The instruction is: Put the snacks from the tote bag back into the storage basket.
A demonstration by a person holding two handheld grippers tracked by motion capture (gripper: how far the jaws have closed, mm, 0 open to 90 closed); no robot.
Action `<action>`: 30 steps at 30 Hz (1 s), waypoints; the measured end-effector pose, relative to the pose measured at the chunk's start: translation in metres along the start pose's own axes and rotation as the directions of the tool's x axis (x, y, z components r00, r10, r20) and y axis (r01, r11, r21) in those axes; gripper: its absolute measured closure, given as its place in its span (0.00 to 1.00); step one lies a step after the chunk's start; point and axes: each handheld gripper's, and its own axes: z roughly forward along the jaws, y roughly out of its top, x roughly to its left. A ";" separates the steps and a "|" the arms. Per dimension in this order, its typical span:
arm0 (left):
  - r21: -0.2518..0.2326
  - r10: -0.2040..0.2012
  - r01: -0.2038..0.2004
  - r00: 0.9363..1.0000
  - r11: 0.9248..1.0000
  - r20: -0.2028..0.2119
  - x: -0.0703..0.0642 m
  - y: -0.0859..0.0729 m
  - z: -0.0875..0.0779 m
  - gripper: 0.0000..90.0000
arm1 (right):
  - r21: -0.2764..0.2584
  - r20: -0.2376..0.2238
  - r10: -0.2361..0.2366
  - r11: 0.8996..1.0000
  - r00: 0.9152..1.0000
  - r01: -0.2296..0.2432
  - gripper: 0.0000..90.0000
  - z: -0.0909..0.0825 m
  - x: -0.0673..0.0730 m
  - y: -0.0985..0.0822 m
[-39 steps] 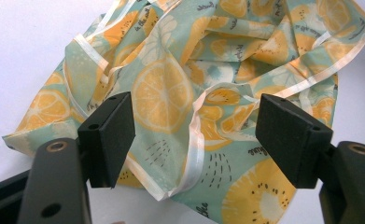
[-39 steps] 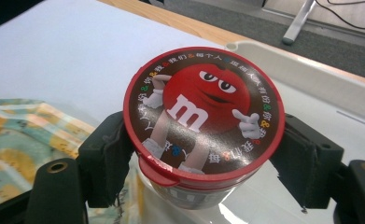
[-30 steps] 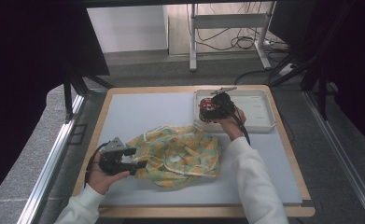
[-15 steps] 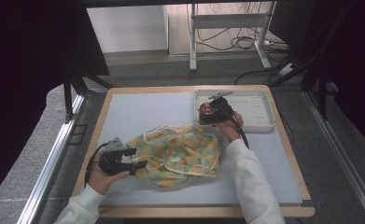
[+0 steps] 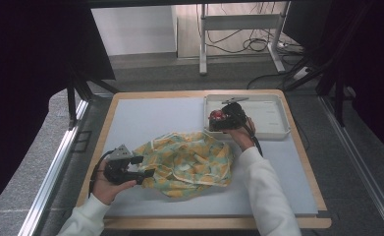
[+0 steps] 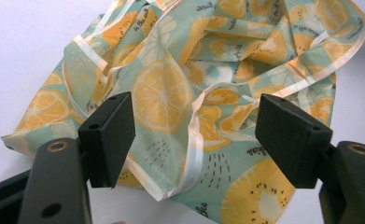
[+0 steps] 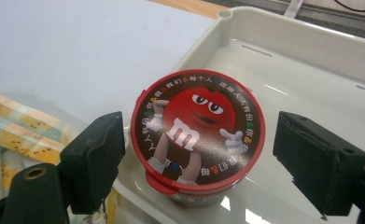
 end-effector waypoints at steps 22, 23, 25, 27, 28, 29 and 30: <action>-0.003 -0.002 0.002 1.000 1.000 -0.008 0.002 0.000 -0.001 0.32 | -0.100 -0.078 -0.025 0.995 0.997 0.017 0.18 -0.046 0.011 -0.004; -0.004 -0.005 0.005 1.000 1.000 -0.006 0.002 0.000 -0.001 0.32 | -0.106 -0.082 -0.029 0.994 0.996 0.020 0.18 -0.050 0.012 -0.006; -0.004 -0.004 0.004 1.000 1.000 -0.007 0.002 -0.001 -0.002 0.32 | -0.110 -0.097 -0.041 0.993 0.994 0.030 0.18 -0.058 0.013 -0.010; -0.005 -0.002 0.002 1.000 1.000 -0.007 0.002 -0.001 -0.002 0.32 | -0.126 -0.095 -0.061 0.991 0.994 0.049 0.19 -0.067 0.015 -0.015; -0.005 -0.001 0.001 1.000 1.000 -0.007 0.001 -0.001 -0.002 0.32 | -0.132 -0.101 -0.067 0.990 0.993 0.053 0.19 -0.071 0.016 -0.018; -0.005 -0.002 0.002 1.000 1.000 -0.007 0.001 0.000 -0.002 0.32 | -0.133 -0.107 -0.069 0.990 0.992 0.054 0.19 -0.075 0.017 -0.021; -0.004 0.000 0.000 1.000 1.000 -0.008 0.001 0.000 -0.001 0.32 | -0.137 -0.106 -0.077 0.989 0.991 0.063 0.19 -0.080 0.018 -0.024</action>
